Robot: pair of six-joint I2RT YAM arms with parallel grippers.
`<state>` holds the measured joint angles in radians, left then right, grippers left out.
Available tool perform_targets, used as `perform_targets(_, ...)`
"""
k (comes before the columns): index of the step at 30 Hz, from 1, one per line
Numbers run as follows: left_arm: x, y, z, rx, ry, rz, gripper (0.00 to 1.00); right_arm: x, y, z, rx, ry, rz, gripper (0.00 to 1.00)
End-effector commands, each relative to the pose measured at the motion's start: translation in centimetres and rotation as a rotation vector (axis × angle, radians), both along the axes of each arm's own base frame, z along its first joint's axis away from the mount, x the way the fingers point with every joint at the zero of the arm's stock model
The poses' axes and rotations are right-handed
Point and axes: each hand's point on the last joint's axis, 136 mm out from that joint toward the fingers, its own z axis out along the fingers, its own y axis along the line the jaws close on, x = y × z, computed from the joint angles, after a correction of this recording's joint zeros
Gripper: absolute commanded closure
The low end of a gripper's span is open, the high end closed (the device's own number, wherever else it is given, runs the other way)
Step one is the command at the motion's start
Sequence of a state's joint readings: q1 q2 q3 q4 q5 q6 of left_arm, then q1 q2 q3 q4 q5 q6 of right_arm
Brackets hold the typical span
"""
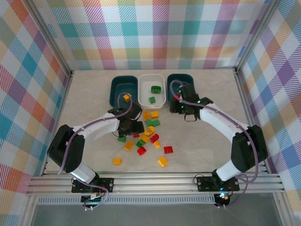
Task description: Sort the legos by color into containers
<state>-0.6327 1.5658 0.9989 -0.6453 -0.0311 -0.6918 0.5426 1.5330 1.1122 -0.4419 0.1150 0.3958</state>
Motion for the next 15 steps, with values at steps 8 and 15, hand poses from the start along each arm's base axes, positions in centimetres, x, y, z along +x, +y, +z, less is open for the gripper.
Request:
perform_targets(8, -0.3, 2.5, 2.9, 0.004, -0.156, 0.080, 0.15, -12.9, 6.7, -3.8, -0.155, 0.115, 0.371, 0.42)
perform_targets(15, -1.4, 4.9, 4.7, -0.013, -0.246, 0.129, 0.11, -20.1, 5.2, -6.1, -0.246, 0.228, 0.445, 0.40)
